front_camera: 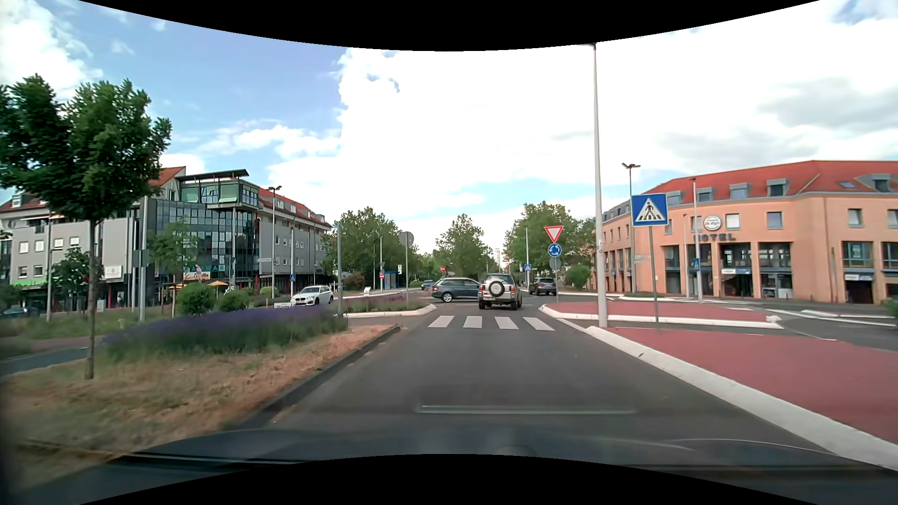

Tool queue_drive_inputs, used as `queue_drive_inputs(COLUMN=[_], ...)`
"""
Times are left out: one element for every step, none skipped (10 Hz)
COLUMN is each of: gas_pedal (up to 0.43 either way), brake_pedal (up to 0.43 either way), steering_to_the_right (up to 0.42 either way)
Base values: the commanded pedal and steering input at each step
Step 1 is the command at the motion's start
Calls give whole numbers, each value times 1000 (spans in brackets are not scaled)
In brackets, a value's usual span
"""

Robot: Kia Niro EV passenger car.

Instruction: Follow the waypoints while adhering to traffic rules and regulations

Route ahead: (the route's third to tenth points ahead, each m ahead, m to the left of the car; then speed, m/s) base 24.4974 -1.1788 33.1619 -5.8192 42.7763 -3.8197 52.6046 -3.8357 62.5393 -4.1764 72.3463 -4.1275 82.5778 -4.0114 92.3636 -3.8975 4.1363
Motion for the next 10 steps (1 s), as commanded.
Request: queue_drive_inputs(gas_pedal=[0, 0, 0, 0, 0, 0, 0, 39, 67, 87], brake_pedal=[0, 0, 0, 0, 0, 0, 0, 0, 0, 0], steering_to_the_right=[4, 4, 4, 4, 4, 4, 4, 4, 4, 4])
